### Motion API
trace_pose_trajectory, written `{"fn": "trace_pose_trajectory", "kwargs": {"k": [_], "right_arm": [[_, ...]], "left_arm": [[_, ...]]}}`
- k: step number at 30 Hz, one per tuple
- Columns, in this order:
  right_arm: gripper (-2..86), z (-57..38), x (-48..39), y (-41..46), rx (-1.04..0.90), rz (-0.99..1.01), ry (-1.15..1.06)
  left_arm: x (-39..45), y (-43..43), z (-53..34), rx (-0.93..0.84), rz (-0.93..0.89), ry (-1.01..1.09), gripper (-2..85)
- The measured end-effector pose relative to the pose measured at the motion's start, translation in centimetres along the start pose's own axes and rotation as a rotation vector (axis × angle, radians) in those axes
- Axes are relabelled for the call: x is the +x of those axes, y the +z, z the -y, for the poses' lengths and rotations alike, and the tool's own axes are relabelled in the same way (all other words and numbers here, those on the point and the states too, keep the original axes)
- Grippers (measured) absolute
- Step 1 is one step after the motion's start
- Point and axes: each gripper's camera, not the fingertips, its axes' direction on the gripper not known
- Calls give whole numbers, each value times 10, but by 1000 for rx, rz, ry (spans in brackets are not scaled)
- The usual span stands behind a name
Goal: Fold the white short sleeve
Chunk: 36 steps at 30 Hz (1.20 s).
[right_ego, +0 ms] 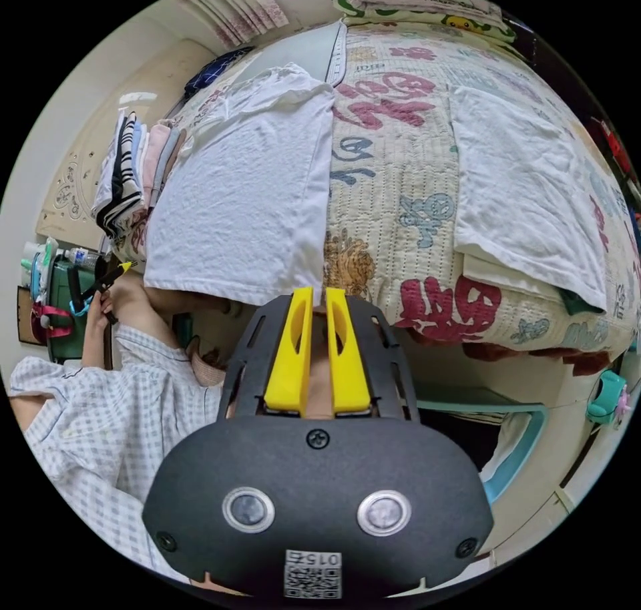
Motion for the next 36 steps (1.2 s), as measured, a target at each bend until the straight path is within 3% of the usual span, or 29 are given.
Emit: {"fn": "trace_pose_trajectory", "kwargs": {"k": [3,7,12,20,27,36], "right_arm": [[52,13,-6,-9,132,-45,-60],[62,66,-34,-5,309,-41,-193],[95,151,-66,36,342,-67,-274],[95,246,-68,98,325,-148,-284],[33,288,-70,115,292,-221,-332],[7,338,4,63,374,46,-69]], "left_arm": [[38,-13,34,69,-24,110,41],[115,19,122,98,-185,250,59],[204,107,247,126,-379,272,69],[291,293,406,-71,-195,140,104],[316,318,444,-96,-185,214,13],[413,306,544,119,-356,279,-6]]}}
